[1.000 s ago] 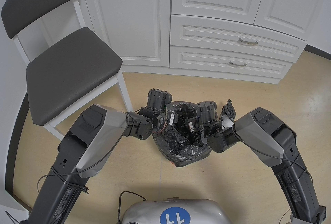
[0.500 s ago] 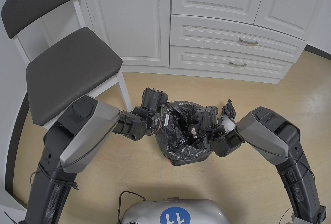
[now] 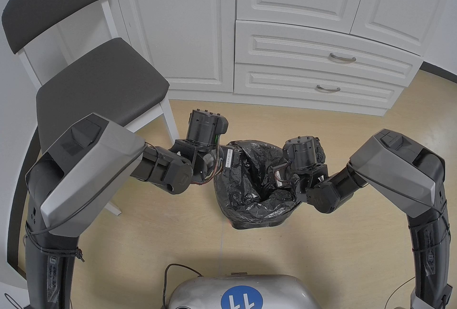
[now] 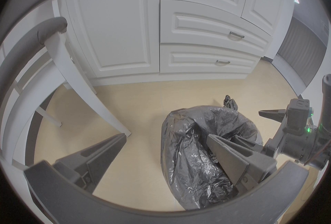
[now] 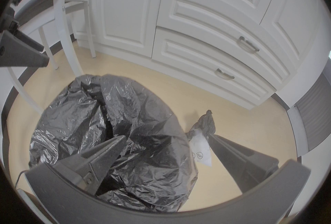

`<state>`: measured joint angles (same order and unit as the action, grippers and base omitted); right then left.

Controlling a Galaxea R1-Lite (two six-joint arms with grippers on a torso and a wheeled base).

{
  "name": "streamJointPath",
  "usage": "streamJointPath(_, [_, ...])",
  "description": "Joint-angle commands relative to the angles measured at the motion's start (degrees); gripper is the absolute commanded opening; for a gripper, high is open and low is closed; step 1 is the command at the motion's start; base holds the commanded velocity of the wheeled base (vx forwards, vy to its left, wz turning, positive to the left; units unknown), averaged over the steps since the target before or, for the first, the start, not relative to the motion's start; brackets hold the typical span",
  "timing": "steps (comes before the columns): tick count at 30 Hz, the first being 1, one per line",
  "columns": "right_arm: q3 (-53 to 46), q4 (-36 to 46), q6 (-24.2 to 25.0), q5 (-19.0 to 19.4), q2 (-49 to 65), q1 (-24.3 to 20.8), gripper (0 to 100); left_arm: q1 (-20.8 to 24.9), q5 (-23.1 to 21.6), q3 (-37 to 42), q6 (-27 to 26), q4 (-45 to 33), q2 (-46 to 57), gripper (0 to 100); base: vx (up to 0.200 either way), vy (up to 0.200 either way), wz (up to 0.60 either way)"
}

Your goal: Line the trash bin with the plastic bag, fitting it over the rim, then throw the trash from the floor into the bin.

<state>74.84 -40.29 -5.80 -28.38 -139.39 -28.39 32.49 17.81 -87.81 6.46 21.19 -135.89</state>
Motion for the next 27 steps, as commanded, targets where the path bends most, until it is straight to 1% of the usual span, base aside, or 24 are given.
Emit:
streamJointPath(1, [-2.15, -1.55, -0.09, -0.01, 2.45, 0.27, 100, 0.12, 0.03, 0.36, 0.04, 1.22, 0.8, 100, 0.0, 0.0, 0.0])
streamJointPath(3, [-3.03, -2.16, 0.09, 0.17, 2.81, 0.62, 100, -0.32, 0.03, 0.09, 0.13, 1.84, 0.01, 100, 0.0, 0.0, 0.0])
streamJointPath(8, [-5.49, -2.07, 2.99, 0.78, 4.83, 0.79, 100, -0.58, 0.03, 0.53, 1.1, 1.75, 0.27, 100, 0.0, 0.0, 0.0])
streamJointPath(9, [-7.16, -2.25, 4.57, 1.13, 6.23, 0.79, 100, -0.5, 0.03, 0.8, 2.42, 1.66, 0.71, 100, 0.0, 0.0, 0.0])
streamJointPath(11, [-9.8, -3.39, 7.74, 1.66, 8.25, 0.71, 100, -0.23, -0.06, 1.15, 3.29, 1.4, 1.42, 100, 0.0, 0.0, 0.0])
streamJointPath(14, [-14.11, -6.29, 12.13, 1.75, 10.28, 0.79, 100, 0.03, -0.06, 2.55, 3.56, 1.14, 2.21, 100, 0.0, 0.0, 0.0])
streamJointPath(16, [-16.04, -7.17, 13.89, 1.4, 11.15, 0.88, 100, 0.12, 0.03, 3.43, 3.56, 1.05, 2.38, 100, 0.0, 0.0, 0.0])
streamJointPath(18, [-18.85, -7.61, 17.49, 1.75, 12.74, 1.67, 100, 0.21, 0.03, 4.75, 3.56, 0.87, 2.65, 100, 0.0, 0.0, 0.0])
streamJointPath(21, [-19.73, -7.35, 18.2, 1.84, 13.0, 1.94, 100, 0.21, 0.03, 5.28, 4.09, 0.79, 2.65, 100, 0.0, 0.0, 0.0])
streamJointPath(23, [-19.64, -7.0, 18.28, 1.92, 13.35, 2.38, 100, 0.47, 0.03, 5.54, 6.81, 0.43, 2.12, 100, 0.0, 0.0, 0.0])
streamJointPath(26, [-19.73, -7.0, 18.37, 1.84, 13.35, 2.2, 100, 0.65, -0.06, 5.54, 8.3, -0.36, 1.24, 100, 0.0, 0.0, 0.0])
streamJointPath(27, [-19.73, -6.91, 18.28, 1.92, 13.0, 1.94, 100, 0.56, -0.06, 5.37, 9.18, -0.45, -0.52, 100, 0.0, 0.0, 0.0])
